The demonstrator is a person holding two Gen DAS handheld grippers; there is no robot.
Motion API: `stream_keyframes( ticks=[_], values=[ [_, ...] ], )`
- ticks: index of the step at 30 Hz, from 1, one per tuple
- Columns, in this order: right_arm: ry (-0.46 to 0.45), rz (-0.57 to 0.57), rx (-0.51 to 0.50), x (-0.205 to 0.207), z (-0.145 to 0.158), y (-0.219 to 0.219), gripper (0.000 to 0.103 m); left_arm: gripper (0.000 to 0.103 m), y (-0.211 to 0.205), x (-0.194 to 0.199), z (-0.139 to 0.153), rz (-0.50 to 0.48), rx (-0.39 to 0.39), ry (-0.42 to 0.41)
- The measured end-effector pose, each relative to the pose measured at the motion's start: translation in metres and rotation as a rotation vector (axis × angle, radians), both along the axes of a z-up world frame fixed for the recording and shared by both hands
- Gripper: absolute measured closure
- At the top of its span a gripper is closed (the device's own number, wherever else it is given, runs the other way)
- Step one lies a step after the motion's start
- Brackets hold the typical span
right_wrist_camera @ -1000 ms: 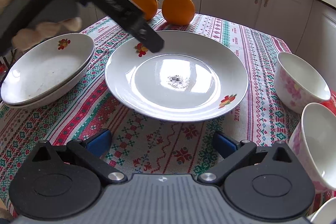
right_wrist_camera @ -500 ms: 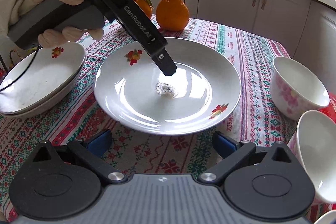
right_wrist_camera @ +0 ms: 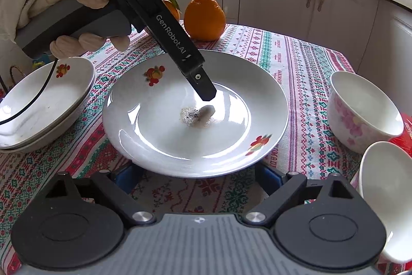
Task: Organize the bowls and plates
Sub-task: 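Close the left gripper on the rim of the stained white plate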
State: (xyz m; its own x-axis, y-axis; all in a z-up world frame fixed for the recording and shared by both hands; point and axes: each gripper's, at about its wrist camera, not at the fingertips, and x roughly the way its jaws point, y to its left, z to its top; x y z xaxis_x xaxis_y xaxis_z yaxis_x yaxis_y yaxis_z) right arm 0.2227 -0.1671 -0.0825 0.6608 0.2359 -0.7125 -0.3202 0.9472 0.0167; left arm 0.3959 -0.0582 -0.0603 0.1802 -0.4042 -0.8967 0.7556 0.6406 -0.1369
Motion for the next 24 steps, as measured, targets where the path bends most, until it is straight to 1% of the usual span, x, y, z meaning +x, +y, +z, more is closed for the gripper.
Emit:
stream_keyframes(
  ticks=[8,11,18,24],
  values=[
    [-0.016,0.02,-0.013,0.0014,-0.0003,0.0035,0.009,0.029,-0.0033,0.0029,-0.0001,-0.019,0.012,0.009],
    [-0.011,0.019,-0.008,0.0024,0.0001,0.0034,0.009,0.032,-0.0034,0.0031,0.0001,-0.019,0.015,0.004],
    [0.0,0.023,-0.011,0.0007,0.0017,0.0038,0.009,0.033,-0.002,-0.0004,0.0012,-0.033,0.015,0.005],
    [0.002,0.03,-0.009,-0.0015,0.0014,0.0024,0.009,0.033,-0.0002,0.0008,0.0018,-0.047,0.005,0.035]
  ],
)
